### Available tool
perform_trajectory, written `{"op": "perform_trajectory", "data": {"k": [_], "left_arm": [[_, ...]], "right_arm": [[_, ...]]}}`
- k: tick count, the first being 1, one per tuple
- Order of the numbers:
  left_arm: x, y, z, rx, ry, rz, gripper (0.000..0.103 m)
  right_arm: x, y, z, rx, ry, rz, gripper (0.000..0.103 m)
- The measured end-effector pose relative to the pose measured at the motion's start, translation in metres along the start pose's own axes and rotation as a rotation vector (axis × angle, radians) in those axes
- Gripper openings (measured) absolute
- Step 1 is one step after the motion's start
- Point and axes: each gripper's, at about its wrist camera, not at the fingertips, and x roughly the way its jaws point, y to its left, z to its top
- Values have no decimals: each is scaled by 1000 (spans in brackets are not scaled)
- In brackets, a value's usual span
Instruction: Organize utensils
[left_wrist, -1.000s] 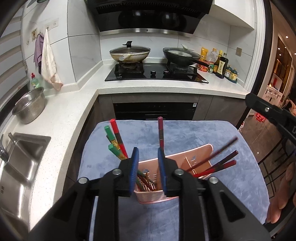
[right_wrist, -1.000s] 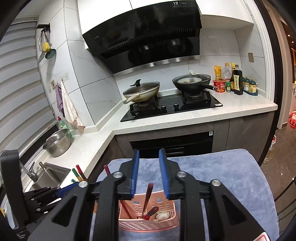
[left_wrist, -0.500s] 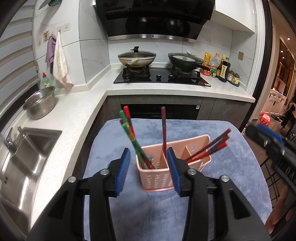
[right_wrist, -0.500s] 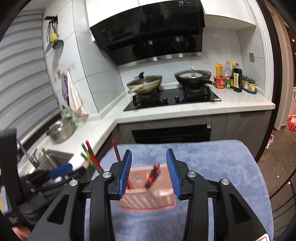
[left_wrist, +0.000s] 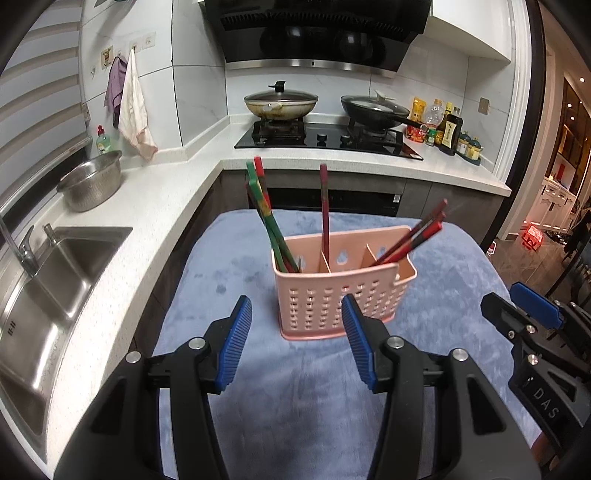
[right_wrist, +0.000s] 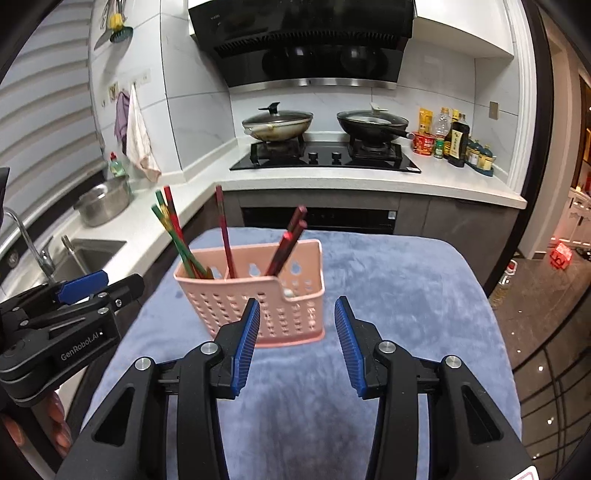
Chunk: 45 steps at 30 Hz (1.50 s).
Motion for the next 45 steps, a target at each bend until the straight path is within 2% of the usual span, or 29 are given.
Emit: {"op": "perform_trajectory", "data": {"k": [6, 7, 9, 11, 16, 18, 20, 22, 27, 30, 31, 36, 45], "left_arm": [[2, -7, -14, 8, 18, 3, 50], [2, -6, -15, 8, 19, 4, 51], [2, -8, -18, 11, 20, 11, 60], [1, -10, -20, 13, 11, 25, 65], [1, -13, -24, 22, 20, 25, 65], [1, -15, -26, 27, 24, 27, 67], [1, -17, -28, 30, 24, 36, 74], [-1, -18, -29, 32, 17, 44, 77], [0, -18, -32, 37, 27, 53, 78], [1, -18, -35, 37, 30, 67, 86], [0, -19, -36, 38, 28, 71, 86], [2, -19, -40, 39, 37, 82, 90], [4, -15, -49, 31, 53, 105, 95]], "right_arm": [[0, -2, -14, 18, 34, -16, 43], [0, -3, -16, 19, 38, -21, 46], [-1, -3, -18, 16, 38, -27, 49], [-2, -3, -20, 8, 35, -35, 54], [-4, -3, -25, -1, 40, -45, 59], [-4, -4, -27, -4, 44, -41, 63], [-4, -4, -29, -7, 45, -36, 80], [-4, -6, -31, -10, 46, -36, 85], [-5, -9, -34, -2, 43, -53, 87], [-6, -10, -36, -4, 44, -60, 89], [-6, -10, -36, -4, 47, -64, 97], [-5, -8, -41, -25, 46, -97, 97], [-5, -8, -45, -22, 56, -105, 97]]}}
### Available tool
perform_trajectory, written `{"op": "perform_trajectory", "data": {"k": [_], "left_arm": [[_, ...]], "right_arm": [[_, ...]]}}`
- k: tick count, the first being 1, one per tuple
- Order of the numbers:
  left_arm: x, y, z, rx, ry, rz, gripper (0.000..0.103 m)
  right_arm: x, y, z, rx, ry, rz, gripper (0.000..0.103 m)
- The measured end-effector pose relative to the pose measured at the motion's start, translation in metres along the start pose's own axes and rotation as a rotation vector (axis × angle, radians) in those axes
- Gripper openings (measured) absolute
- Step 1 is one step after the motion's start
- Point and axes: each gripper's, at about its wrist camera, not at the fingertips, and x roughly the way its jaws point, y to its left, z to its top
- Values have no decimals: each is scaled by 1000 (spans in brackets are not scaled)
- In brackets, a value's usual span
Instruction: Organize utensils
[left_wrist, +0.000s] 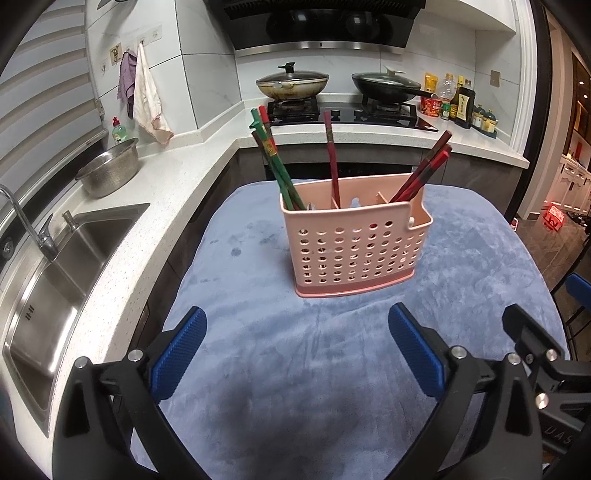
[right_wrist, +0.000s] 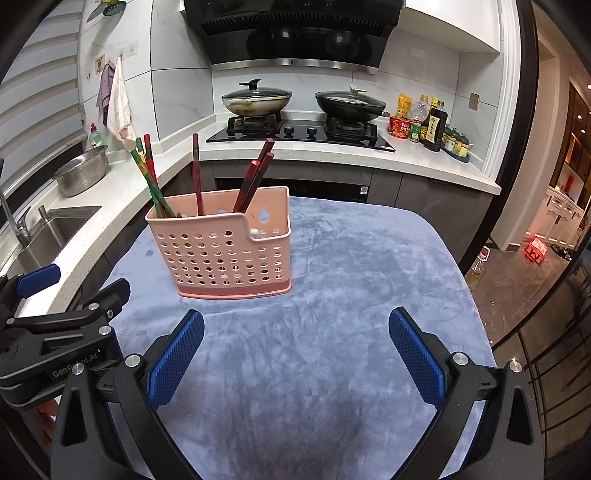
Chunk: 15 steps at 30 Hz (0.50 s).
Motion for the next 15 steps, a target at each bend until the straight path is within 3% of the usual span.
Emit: {"op": "perform_trajectory", "data": {"k": [15], "left_arm": [[3, 2, -7, -3, 15, 18, 95]], "right_arm": [[1, -1, -6, 15, 15, -10, 97]]}}
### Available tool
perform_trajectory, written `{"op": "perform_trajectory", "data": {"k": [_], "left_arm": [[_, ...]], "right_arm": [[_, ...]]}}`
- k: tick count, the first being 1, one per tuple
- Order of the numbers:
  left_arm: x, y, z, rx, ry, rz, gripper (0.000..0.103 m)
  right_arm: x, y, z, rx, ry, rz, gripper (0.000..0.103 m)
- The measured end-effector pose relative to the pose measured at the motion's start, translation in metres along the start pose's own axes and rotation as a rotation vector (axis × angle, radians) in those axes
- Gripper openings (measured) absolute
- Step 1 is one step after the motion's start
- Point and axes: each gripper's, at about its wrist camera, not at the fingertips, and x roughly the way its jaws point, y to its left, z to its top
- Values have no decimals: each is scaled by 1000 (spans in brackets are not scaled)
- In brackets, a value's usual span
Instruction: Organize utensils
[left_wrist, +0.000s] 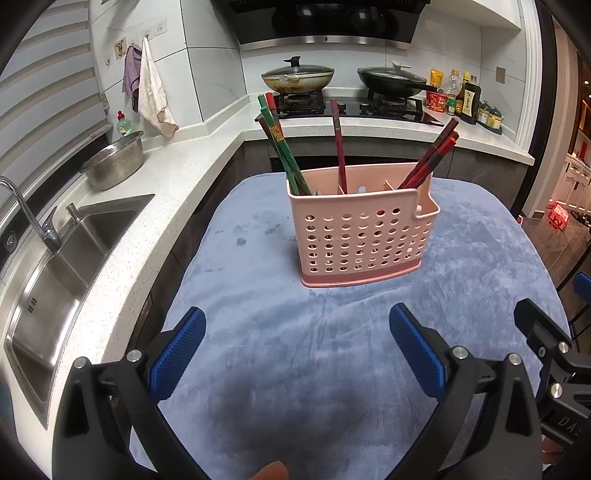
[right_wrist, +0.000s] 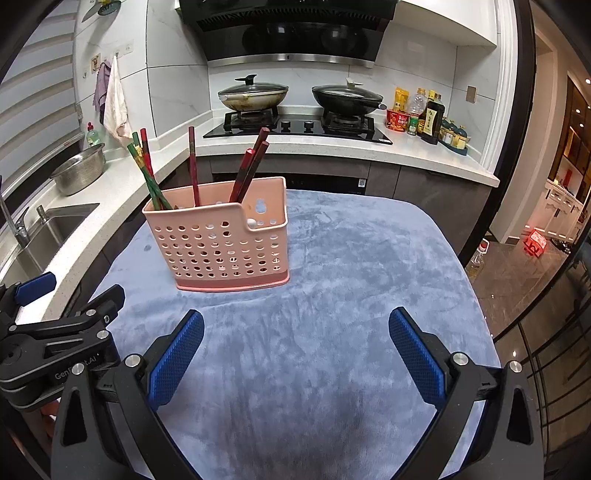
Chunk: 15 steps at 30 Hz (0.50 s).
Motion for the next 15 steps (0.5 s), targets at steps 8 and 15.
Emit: {"op": "perform_trajectory", "data": {"k": [8, 15], "left_arm": [[1, -1, -6, -2, 11, 28, 96], [1, -1, -8, 4, 11, 37, 96]], "right_arm": [[-1, -1, -3, -1, 1, -10, 97], [1, -1, -5, 2, 9, -9, 97]]}}
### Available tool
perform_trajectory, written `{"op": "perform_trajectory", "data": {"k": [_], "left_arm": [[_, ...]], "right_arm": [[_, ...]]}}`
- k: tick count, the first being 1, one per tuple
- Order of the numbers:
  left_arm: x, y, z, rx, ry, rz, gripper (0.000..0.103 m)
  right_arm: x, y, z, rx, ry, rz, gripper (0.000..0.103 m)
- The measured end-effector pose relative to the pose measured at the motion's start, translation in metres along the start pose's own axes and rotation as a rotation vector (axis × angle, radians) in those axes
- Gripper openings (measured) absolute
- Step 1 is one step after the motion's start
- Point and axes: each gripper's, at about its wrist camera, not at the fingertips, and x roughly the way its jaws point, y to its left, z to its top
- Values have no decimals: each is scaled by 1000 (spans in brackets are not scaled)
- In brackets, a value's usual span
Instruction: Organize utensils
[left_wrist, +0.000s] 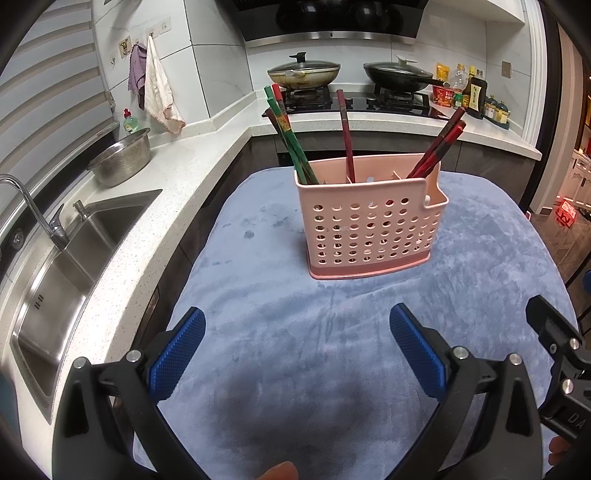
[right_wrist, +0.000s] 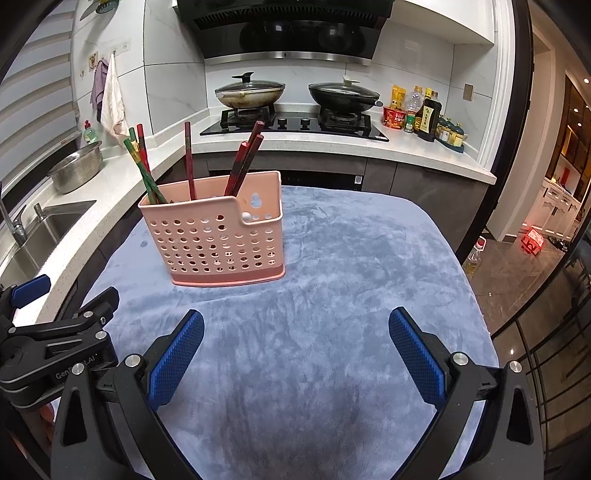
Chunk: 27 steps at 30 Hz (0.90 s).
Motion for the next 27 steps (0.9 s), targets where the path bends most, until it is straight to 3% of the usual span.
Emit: {"op": "perform_trajectory", "data": {"k": [27], "left_arm": [[-1, 0, -5, -1, 4, 18, 96]], "right_arm": [[2, 1, -6, -2, 13, -8, 97]]}}
